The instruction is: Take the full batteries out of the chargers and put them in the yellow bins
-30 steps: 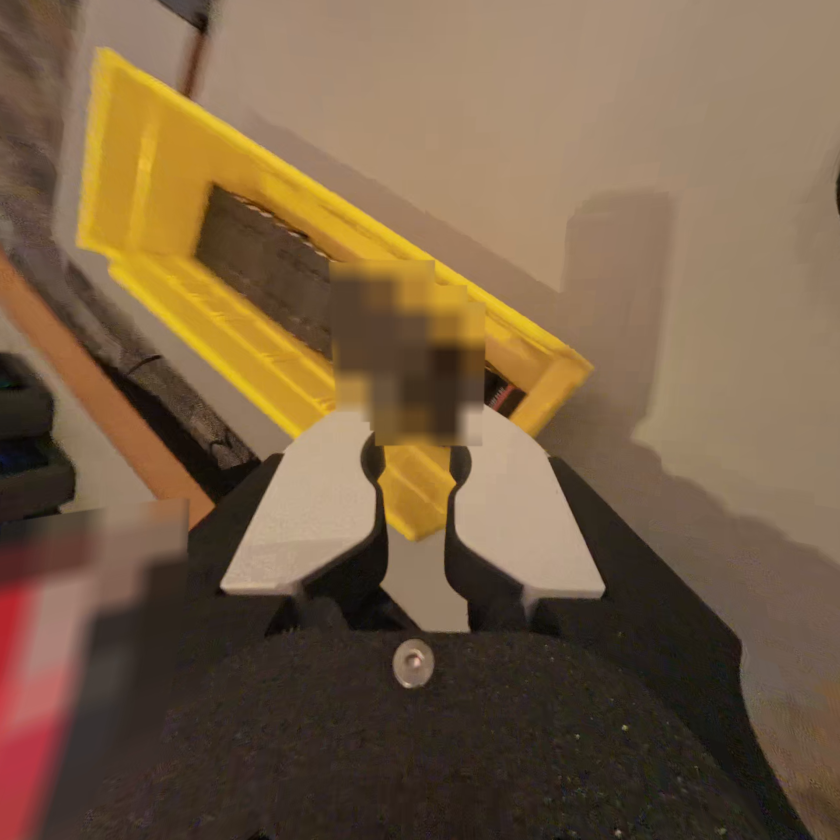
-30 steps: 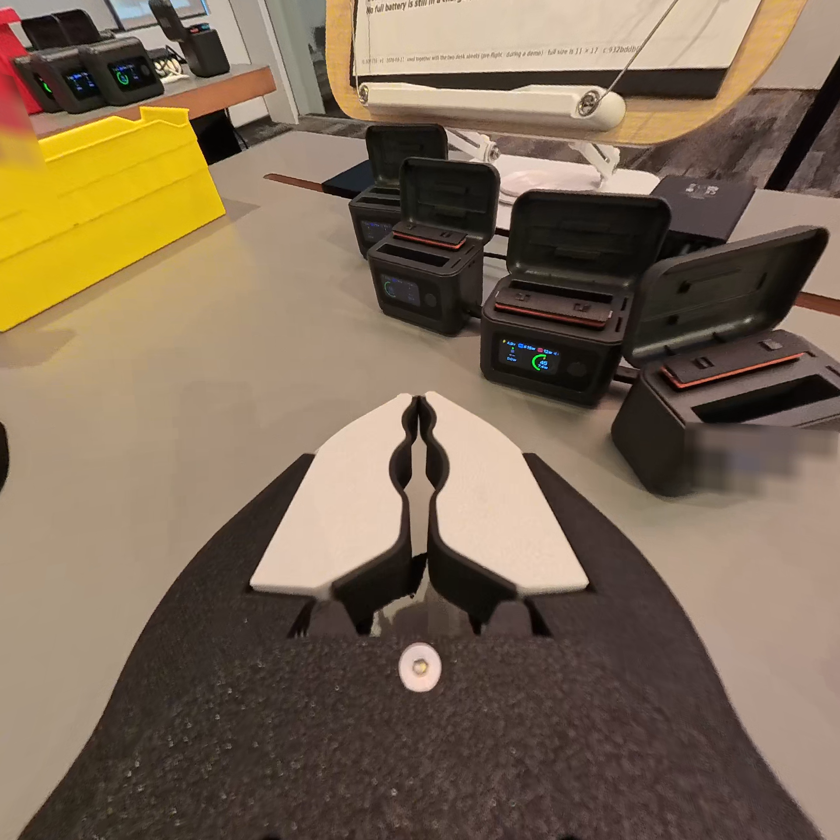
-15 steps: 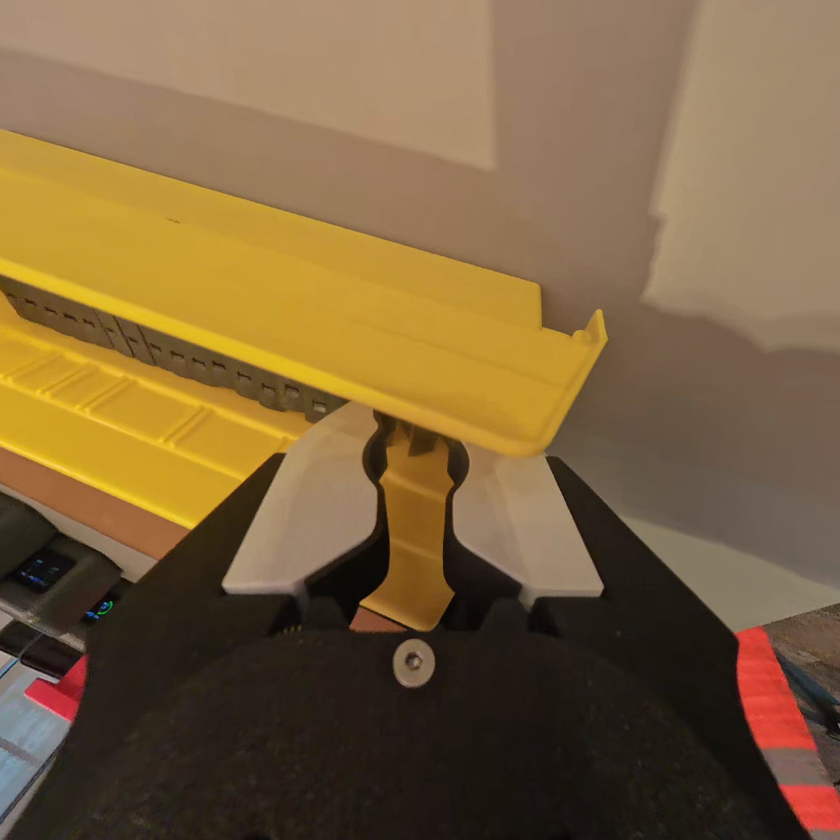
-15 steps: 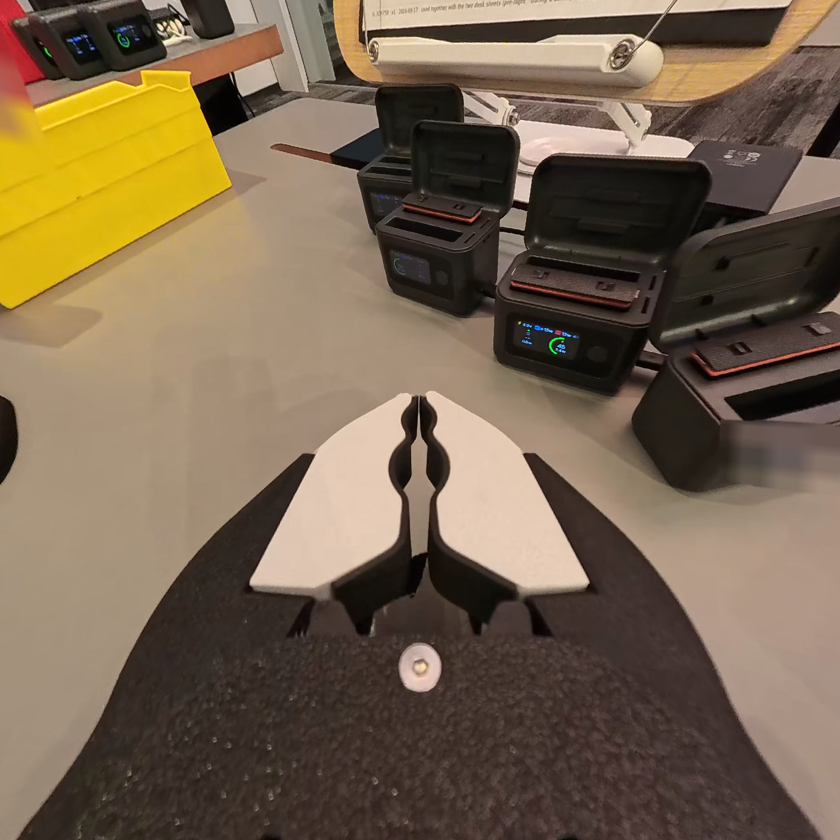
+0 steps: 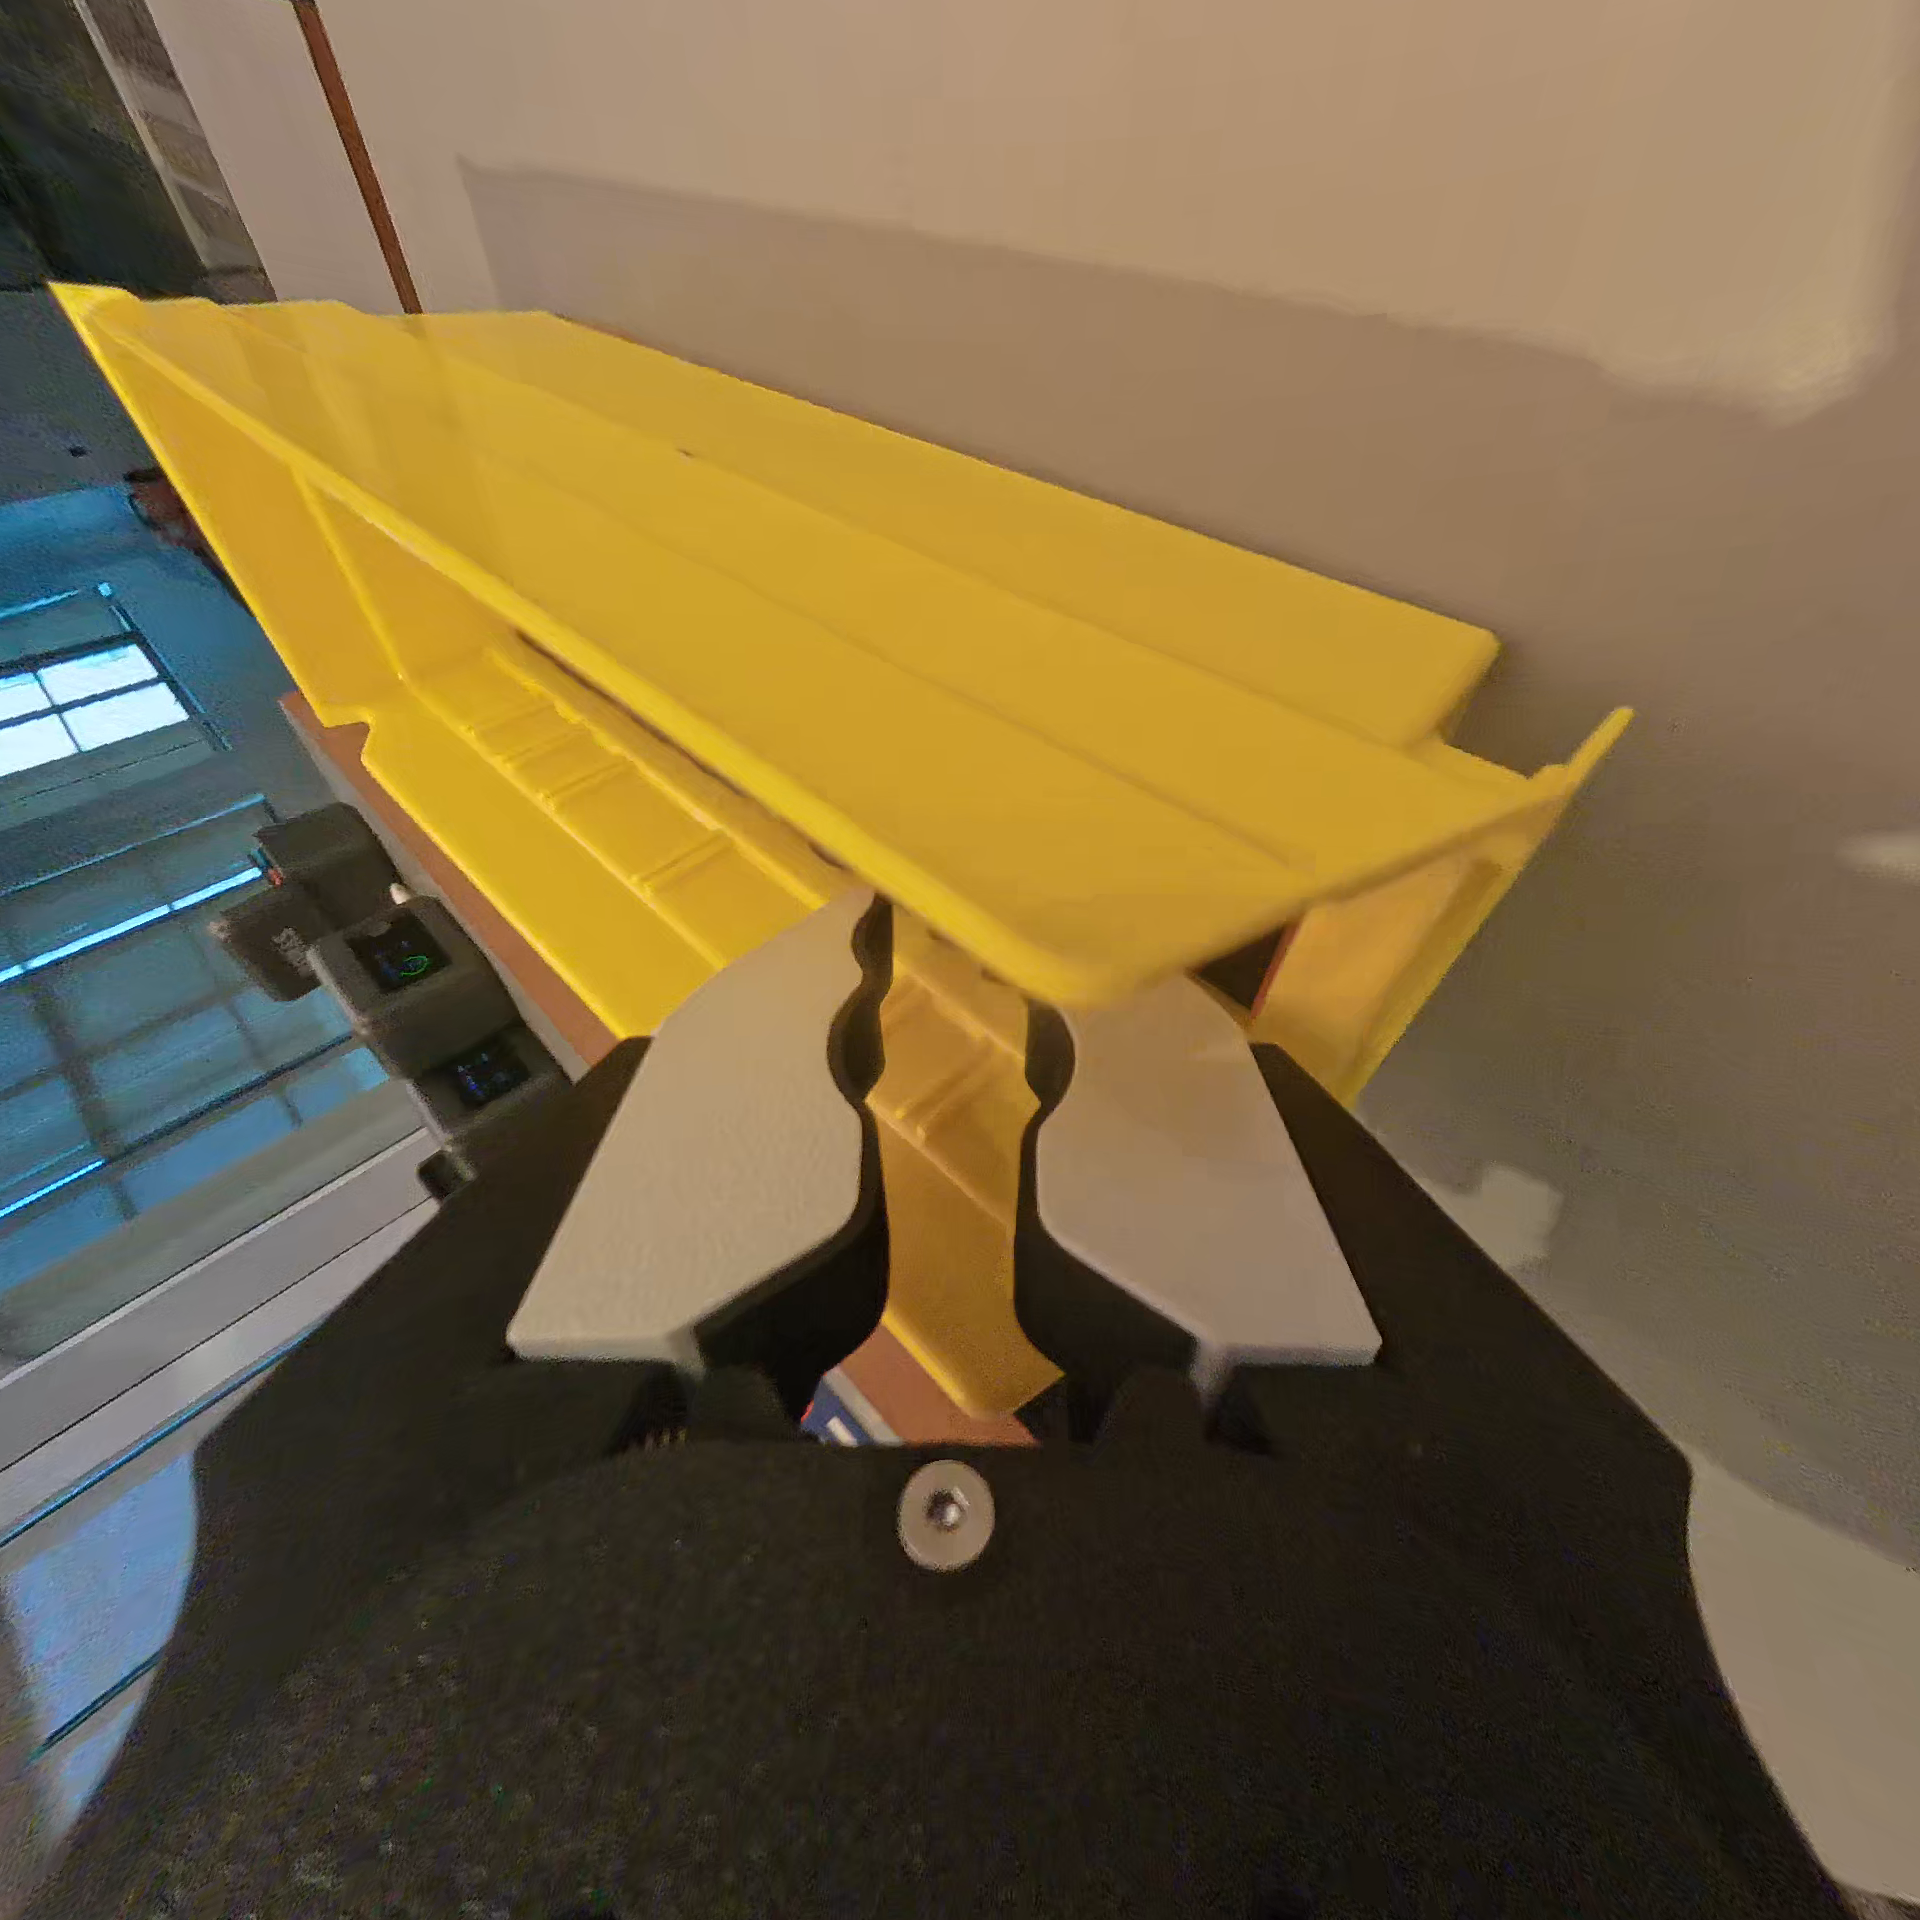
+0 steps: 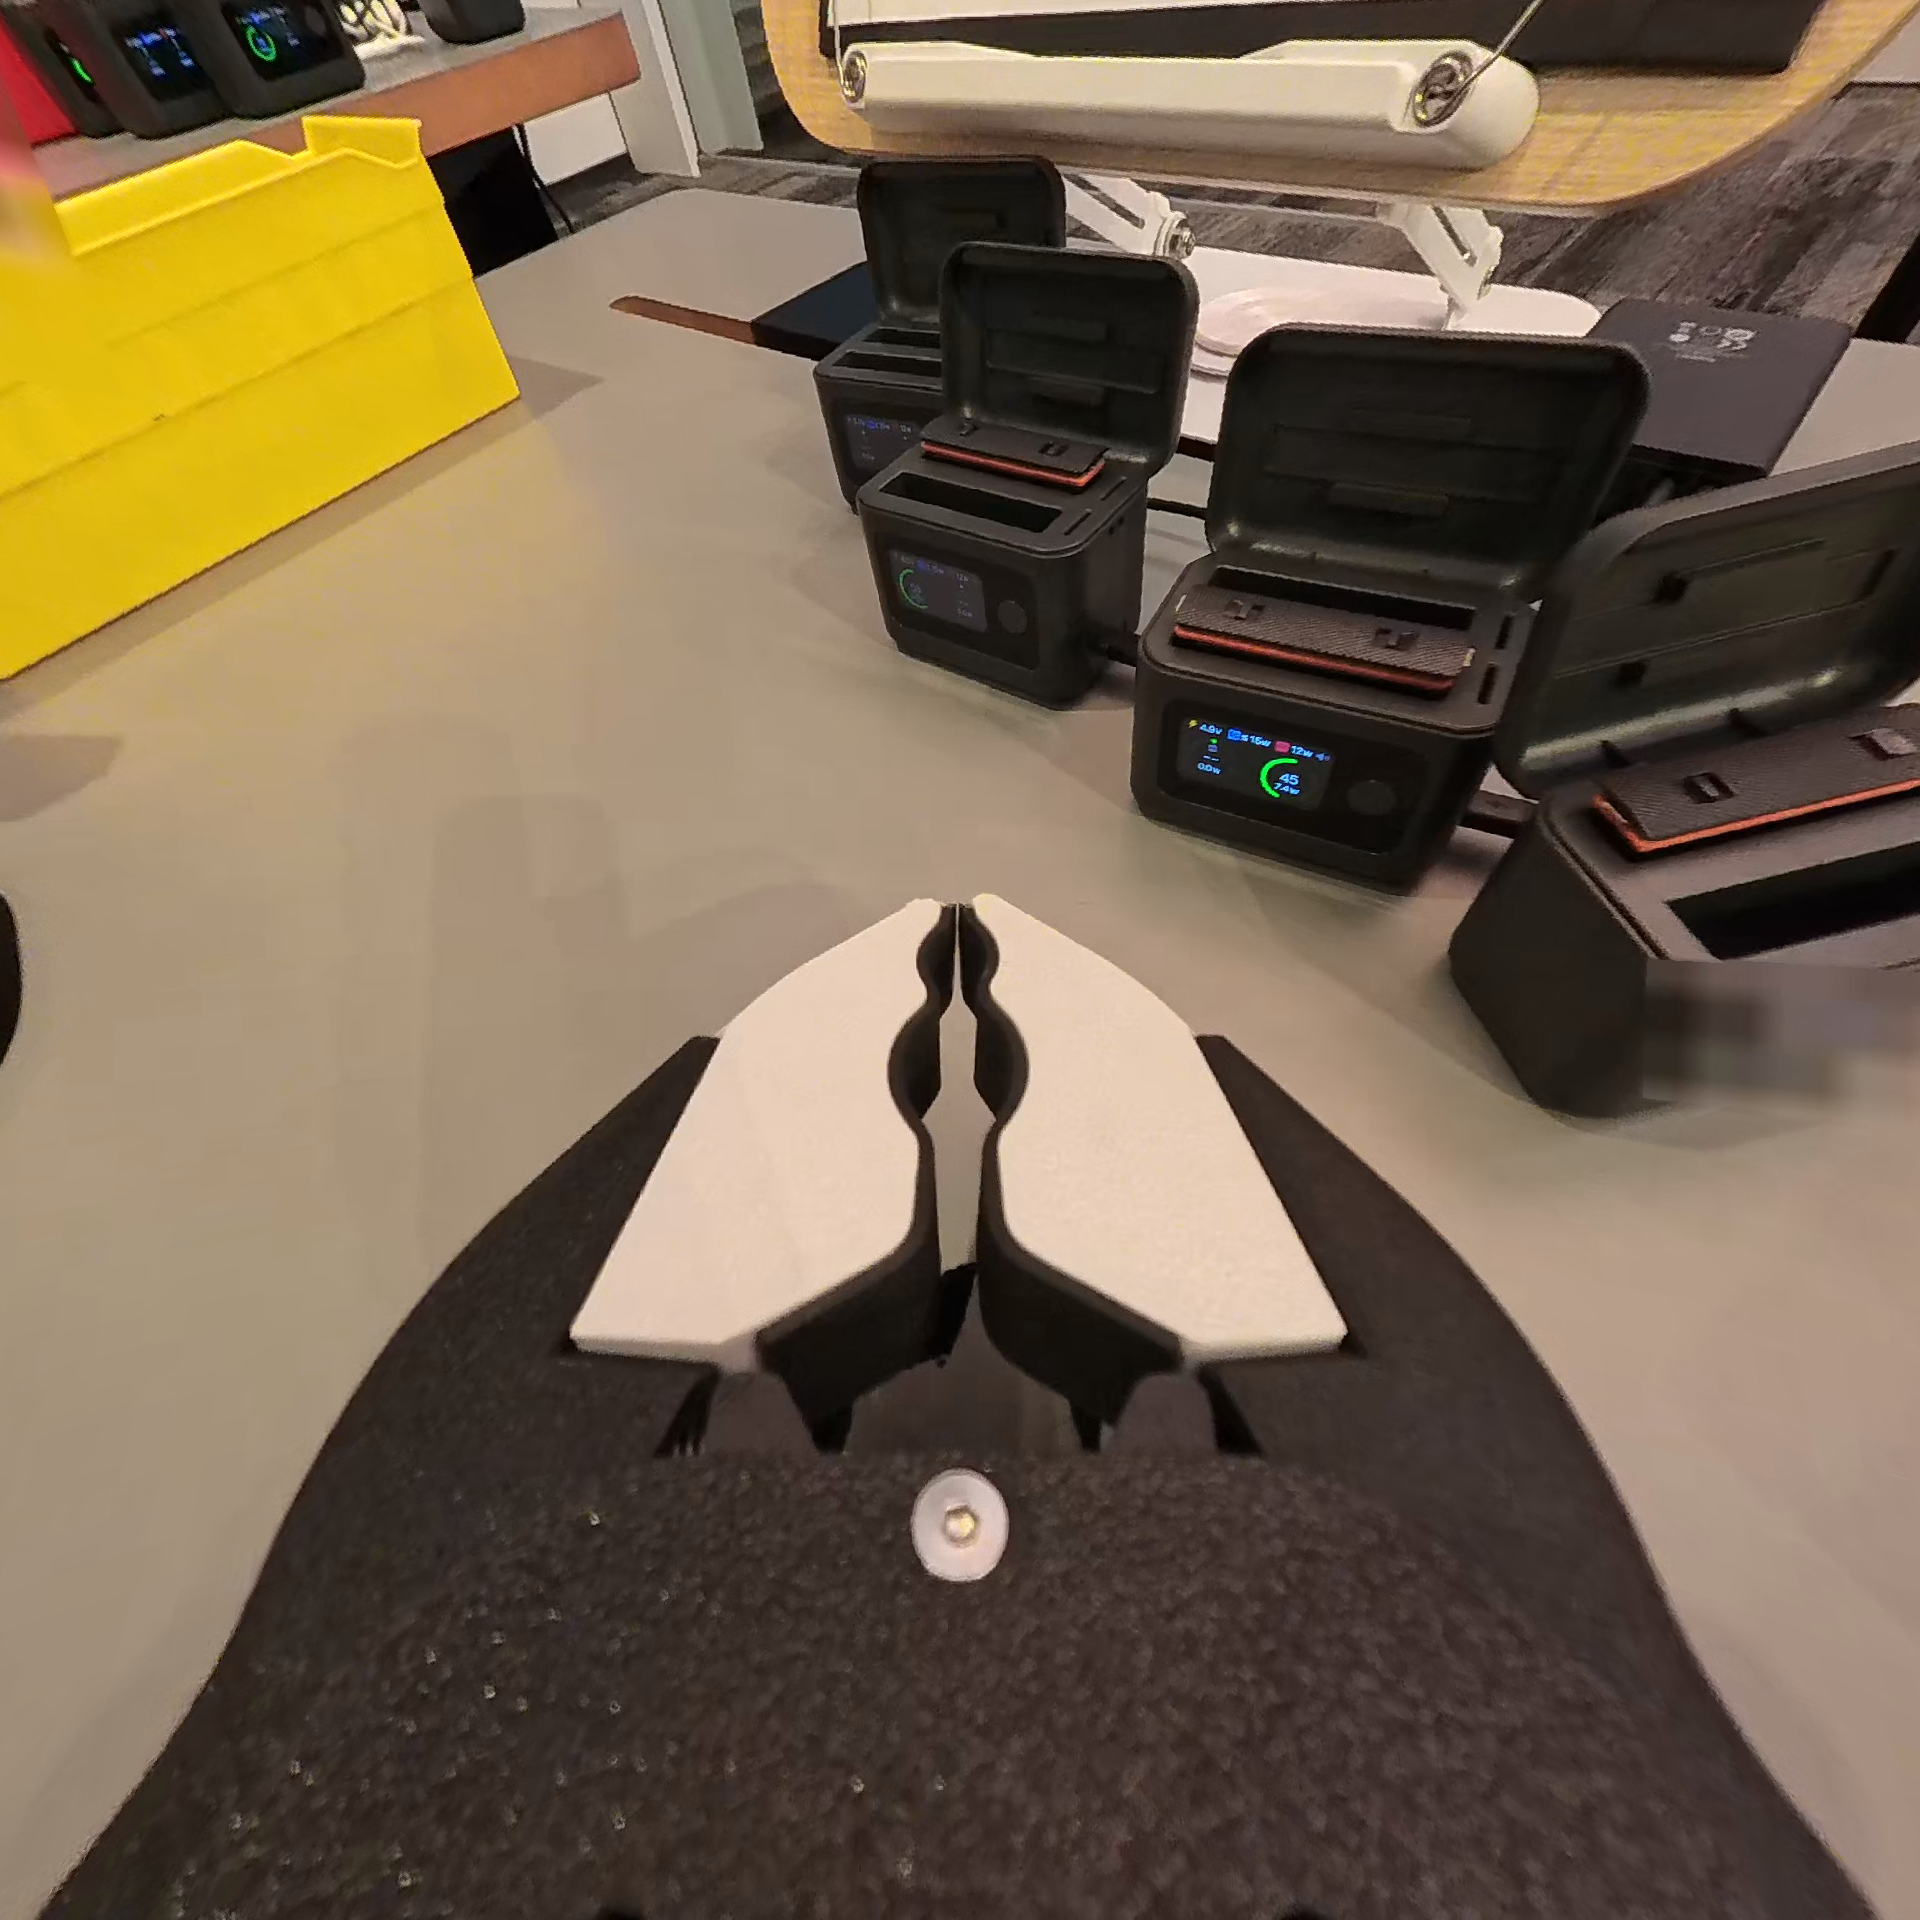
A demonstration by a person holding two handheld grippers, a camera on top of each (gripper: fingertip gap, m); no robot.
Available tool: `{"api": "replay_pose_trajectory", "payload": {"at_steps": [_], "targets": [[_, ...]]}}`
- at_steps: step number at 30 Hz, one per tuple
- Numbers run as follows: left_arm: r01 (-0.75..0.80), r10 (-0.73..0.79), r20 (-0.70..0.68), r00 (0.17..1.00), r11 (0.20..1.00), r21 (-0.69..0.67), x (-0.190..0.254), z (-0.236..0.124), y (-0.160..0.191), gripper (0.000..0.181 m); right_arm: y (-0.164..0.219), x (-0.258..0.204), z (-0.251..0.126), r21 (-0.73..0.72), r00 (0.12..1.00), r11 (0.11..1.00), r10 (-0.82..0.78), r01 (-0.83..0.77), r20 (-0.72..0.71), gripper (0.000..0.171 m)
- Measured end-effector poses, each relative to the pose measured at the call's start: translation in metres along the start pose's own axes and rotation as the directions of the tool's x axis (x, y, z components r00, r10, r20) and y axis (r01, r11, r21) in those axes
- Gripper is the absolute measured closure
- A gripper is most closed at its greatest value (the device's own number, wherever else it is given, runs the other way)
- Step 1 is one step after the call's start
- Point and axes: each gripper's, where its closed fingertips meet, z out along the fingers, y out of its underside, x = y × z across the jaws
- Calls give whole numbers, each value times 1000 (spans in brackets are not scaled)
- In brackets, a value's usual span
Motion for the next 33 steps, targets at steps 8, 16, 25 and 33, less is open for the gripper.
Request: {"api": "replay_pose_trajectory", "payload": {"at_steps": [8,16,25,33], "targets": [[99,-83,-159,984,990,98,5,-20,5,156,3,0,2,-16,1000,1000,1,-1,3,171],[54,-29,-363,931,997,60,24,-11,-2,158,4,-2,3,-24,1000,1000,-5,5,12,171],[-34,27,-268,963,999,-22,20,3,-4,155,5,-2,4,-32,1000,999,-9,10,17,170],[20,-19,-47,999,1000,22,12,4,-5,166,5,-2,4,-33,1000,999,-15,15,10,171]]}}
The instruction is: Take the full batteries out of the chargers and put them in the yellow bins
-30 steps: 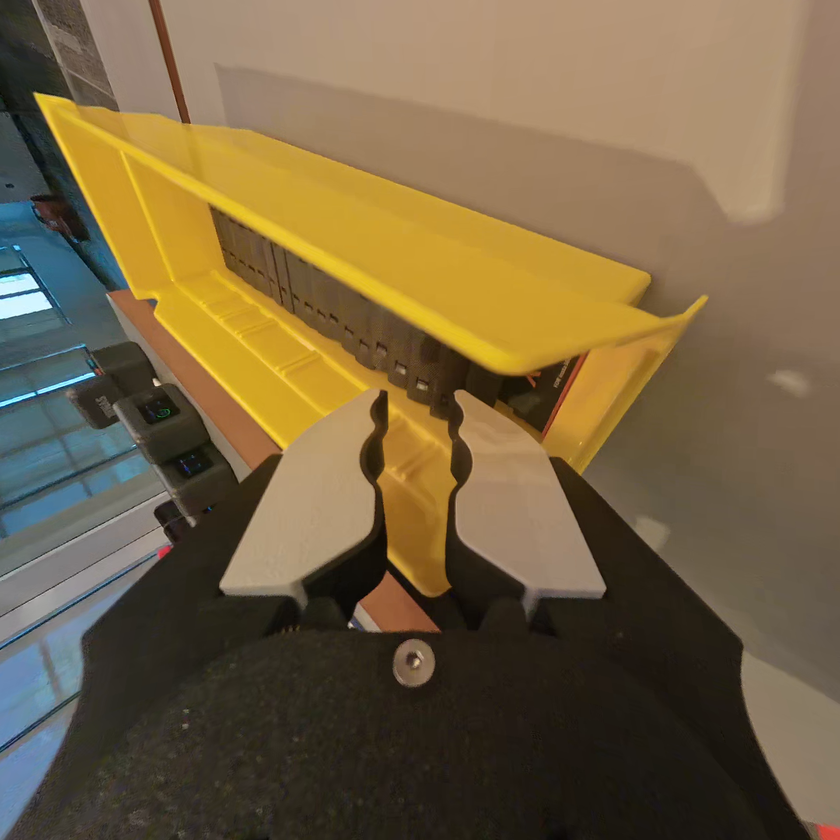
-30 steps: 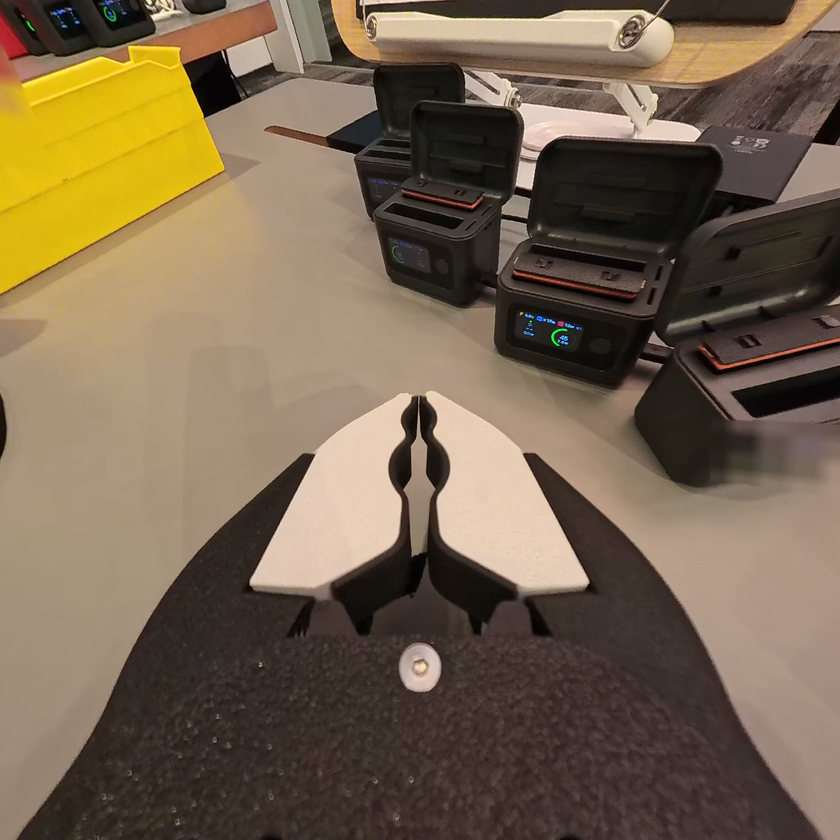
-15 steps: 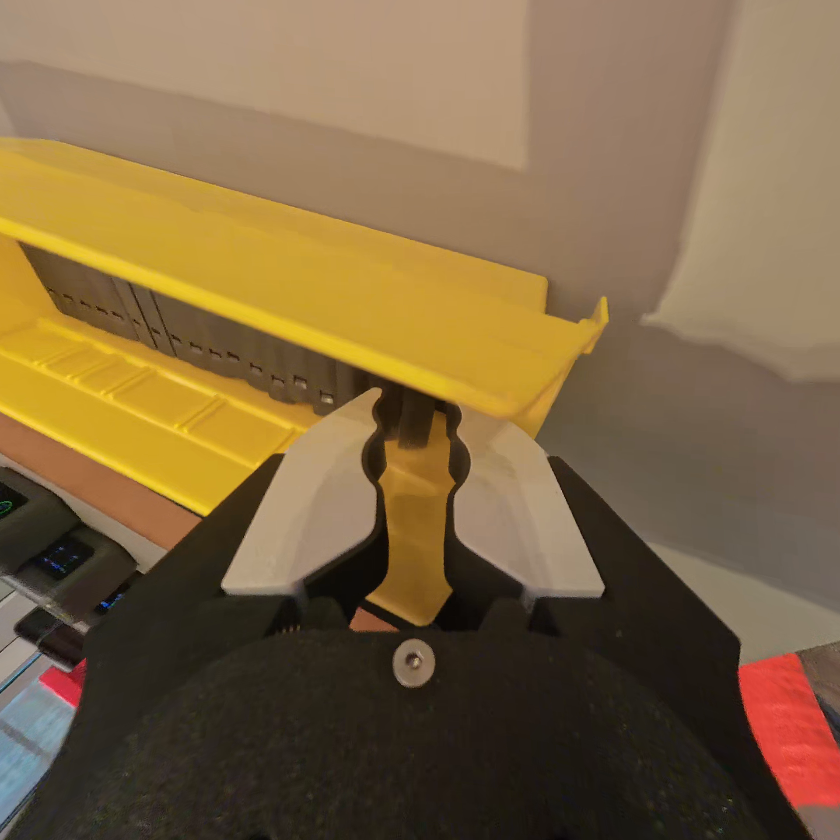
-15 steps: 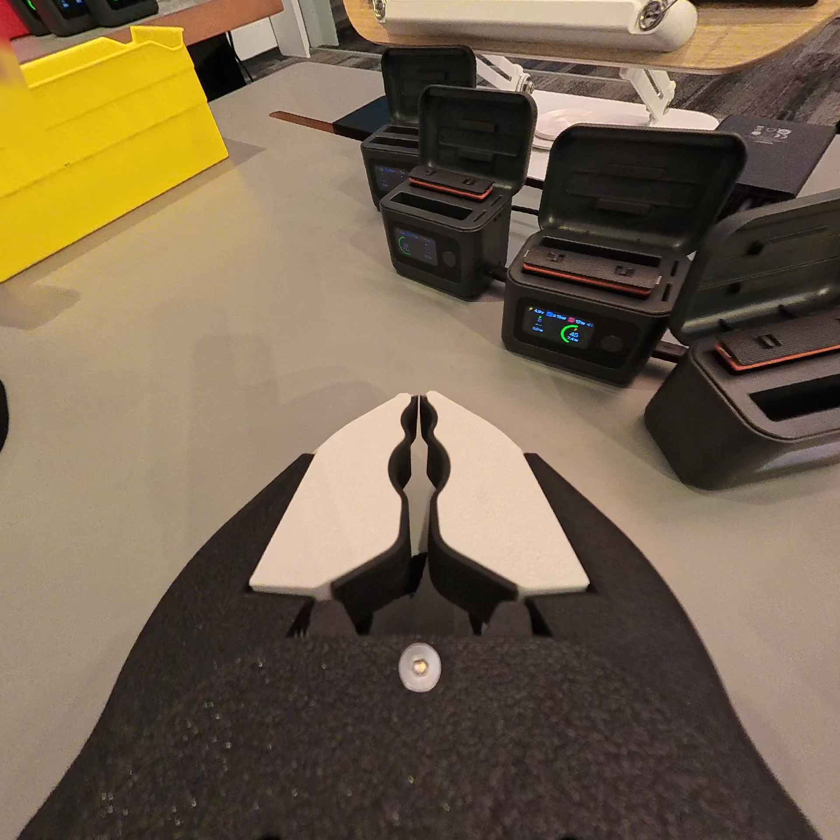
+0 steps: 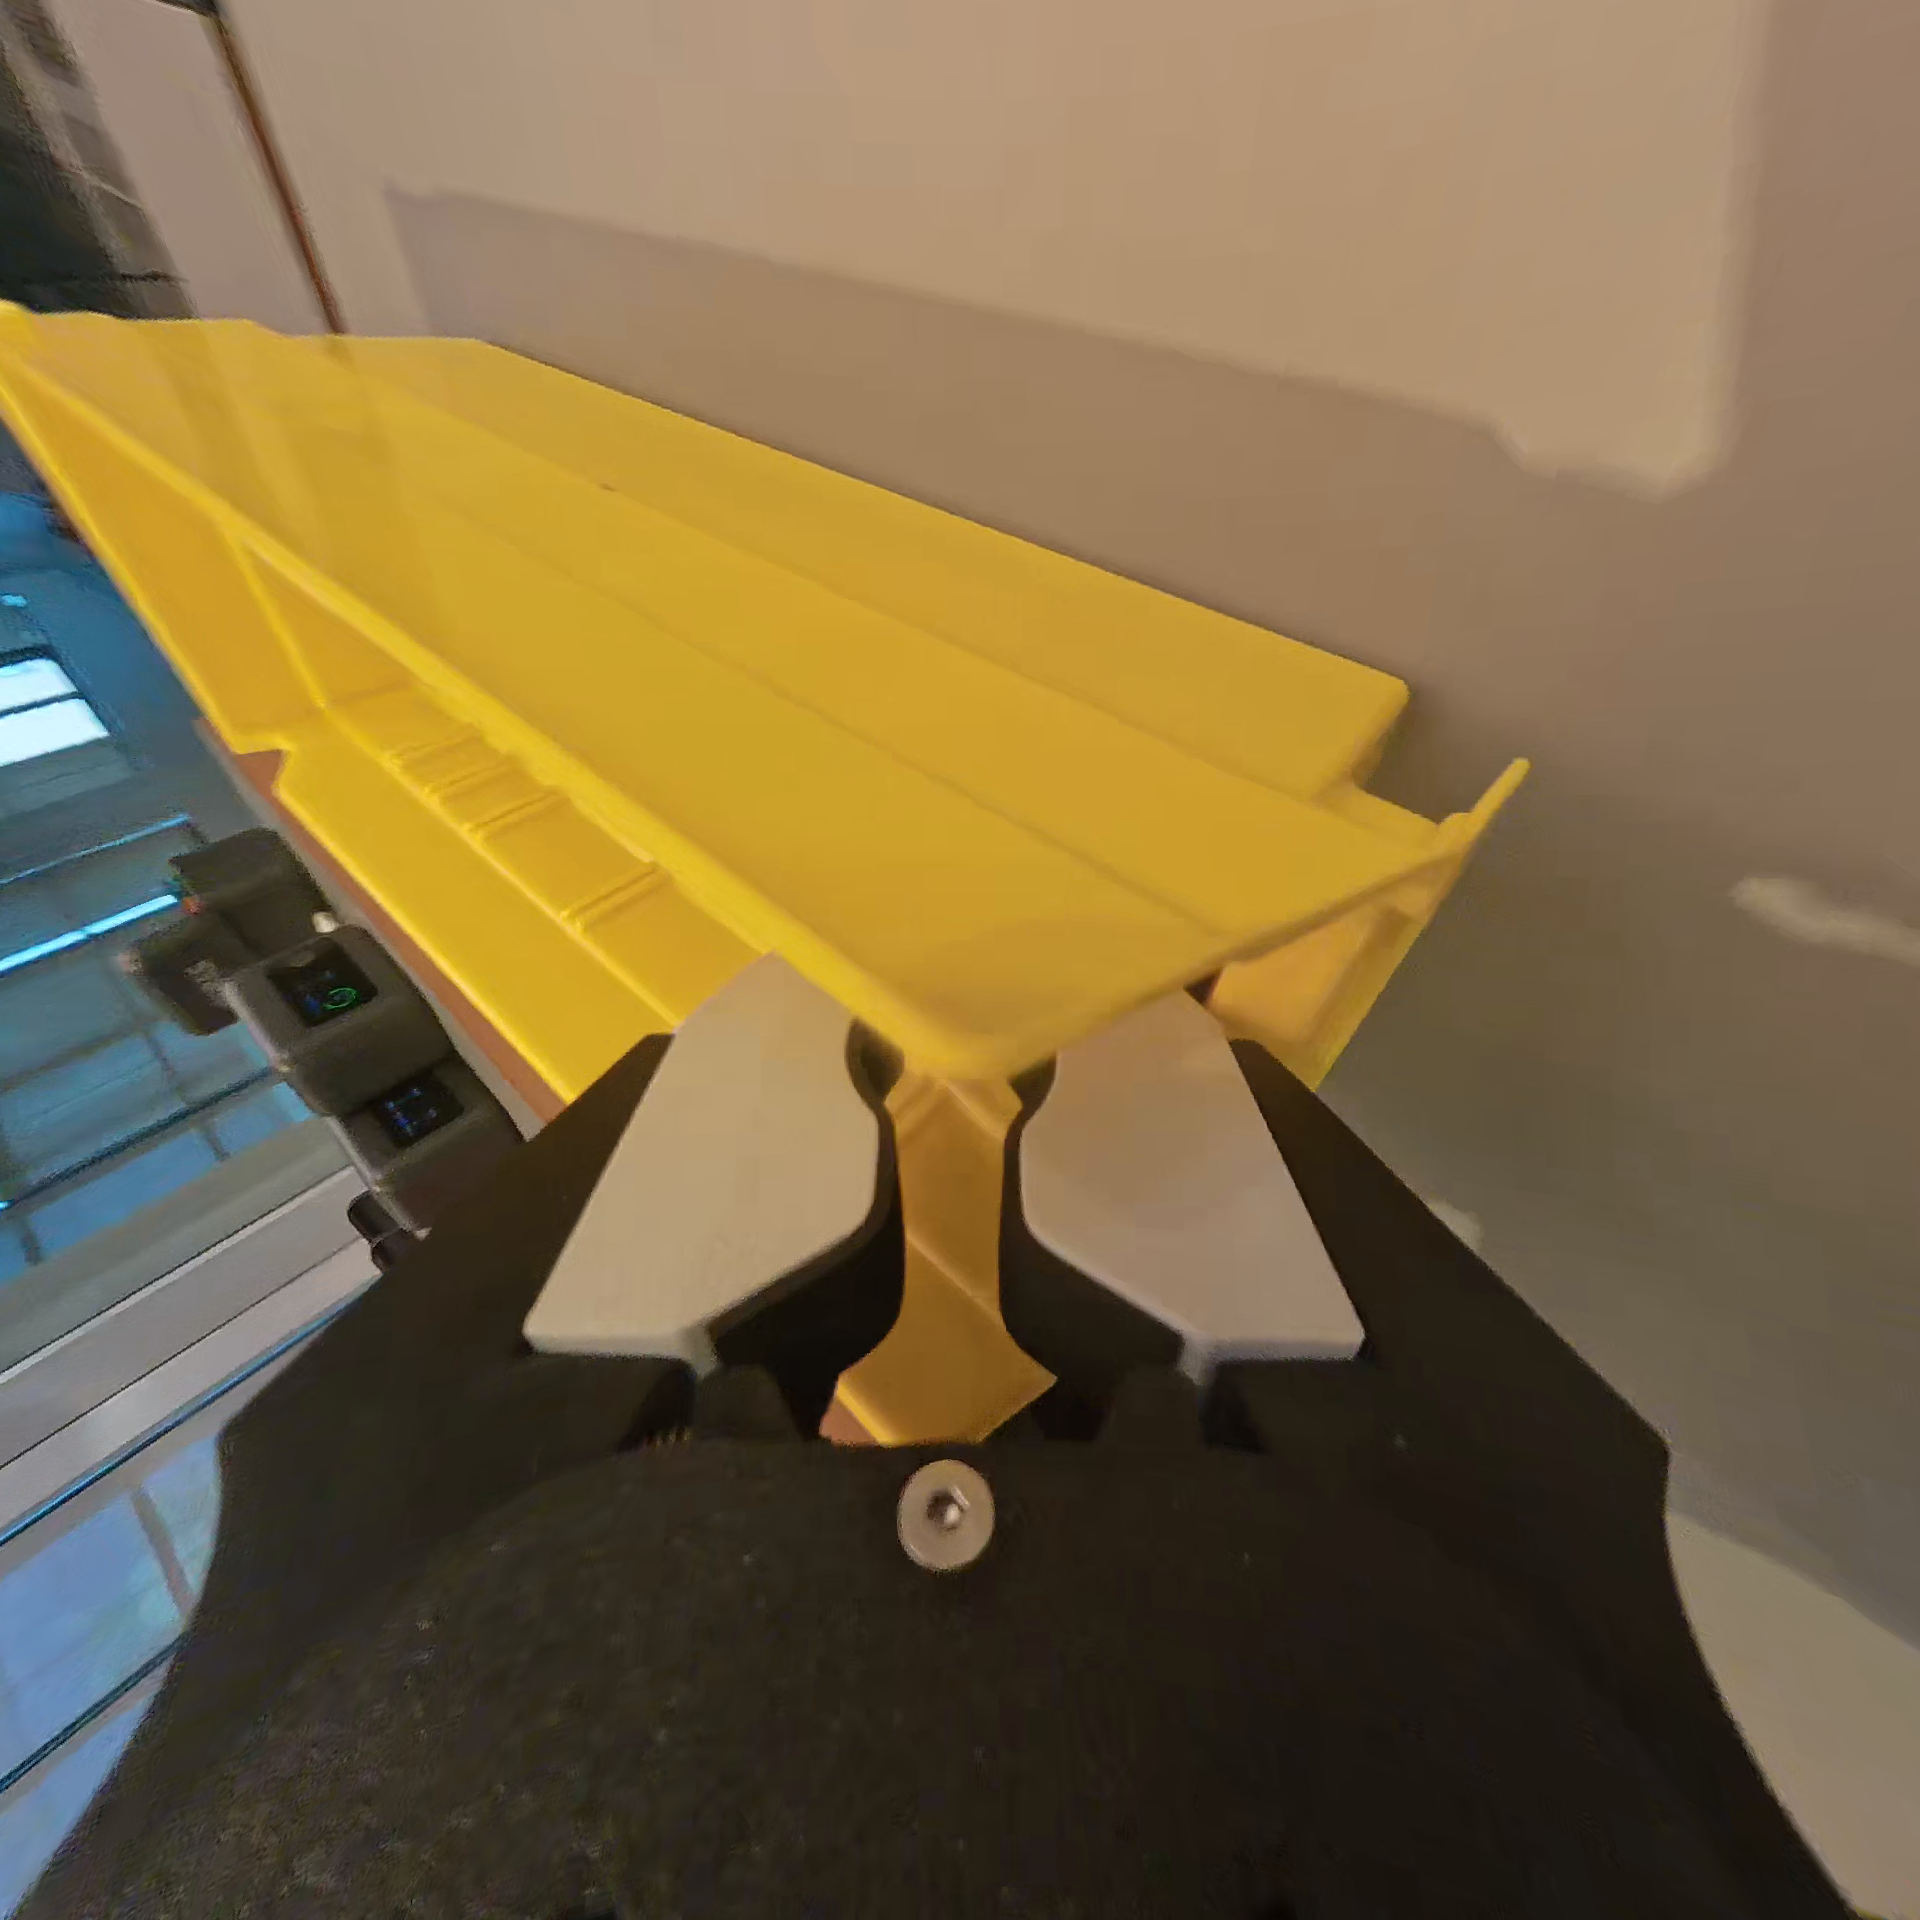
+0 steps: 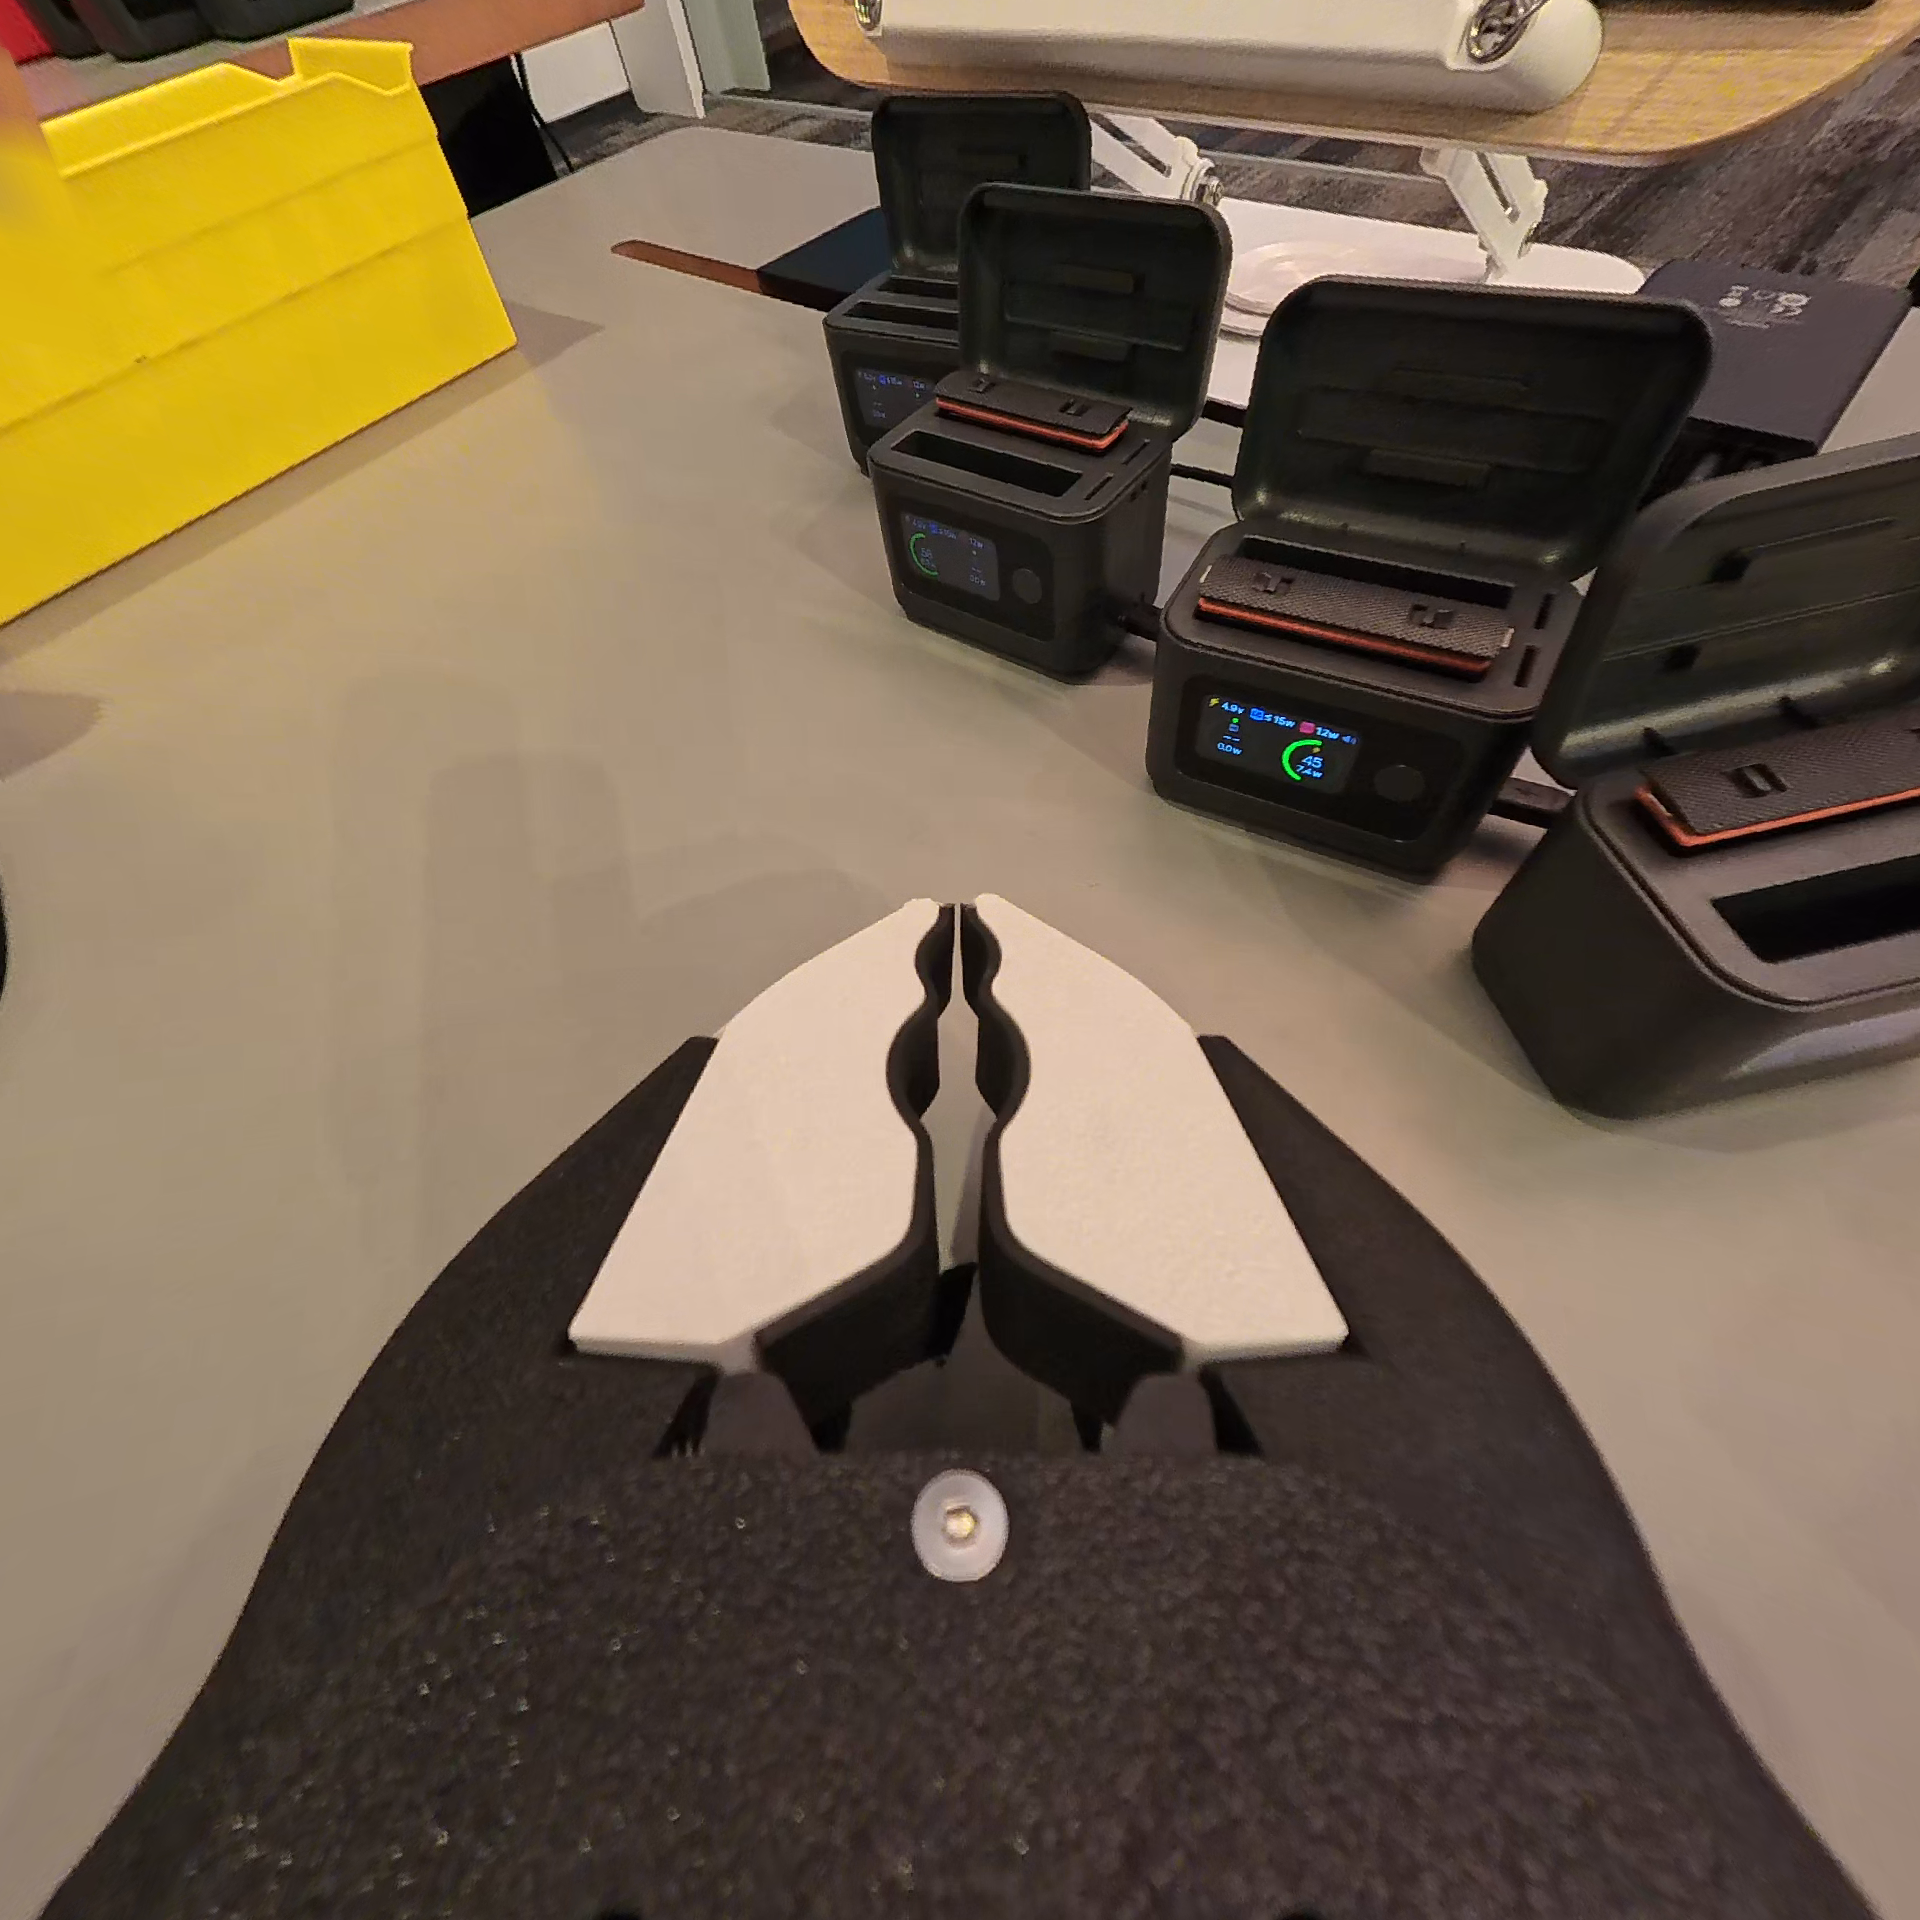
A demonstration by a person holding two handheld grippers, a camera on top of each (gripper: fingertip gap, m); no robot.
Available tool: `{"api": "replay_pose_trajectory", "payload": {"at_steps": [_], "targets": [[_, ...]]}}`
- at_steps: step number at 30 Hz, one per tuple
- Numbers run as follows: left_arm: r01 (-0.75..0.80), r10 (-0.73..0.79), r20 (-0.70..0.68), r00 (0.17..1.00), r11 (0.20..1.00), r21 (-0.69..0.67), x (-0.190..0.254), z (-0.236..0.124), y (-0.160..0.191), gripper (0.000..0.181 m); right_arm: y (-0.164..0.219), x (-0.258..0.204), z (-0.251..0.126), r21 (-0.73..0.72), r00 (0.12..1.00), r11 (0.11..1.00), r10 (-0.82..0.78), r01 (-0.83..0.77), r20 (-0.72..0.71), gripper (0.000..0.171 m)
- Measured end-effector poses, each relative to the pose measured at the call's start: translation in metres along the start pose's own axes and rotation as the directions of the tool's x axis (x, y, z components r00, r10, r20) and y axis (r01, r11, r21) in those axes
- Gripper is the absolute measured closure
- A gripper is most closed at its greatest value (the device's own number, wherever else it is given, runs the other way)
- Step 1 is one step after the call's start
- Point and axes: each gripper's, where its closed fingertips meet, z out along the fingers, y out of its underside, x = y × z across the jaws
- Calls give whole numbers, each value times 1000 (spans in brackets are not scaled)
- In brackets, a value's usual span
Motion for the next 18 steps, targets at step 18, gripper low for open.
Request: {"api": "replay_pose_trajectory", "payload": {"at_steps": [18], "targets": [[237,-212,-135,968,949,209,-18,-60,20,167,-4,-9,-2,22,998,999,-48,48,29,169]]}}
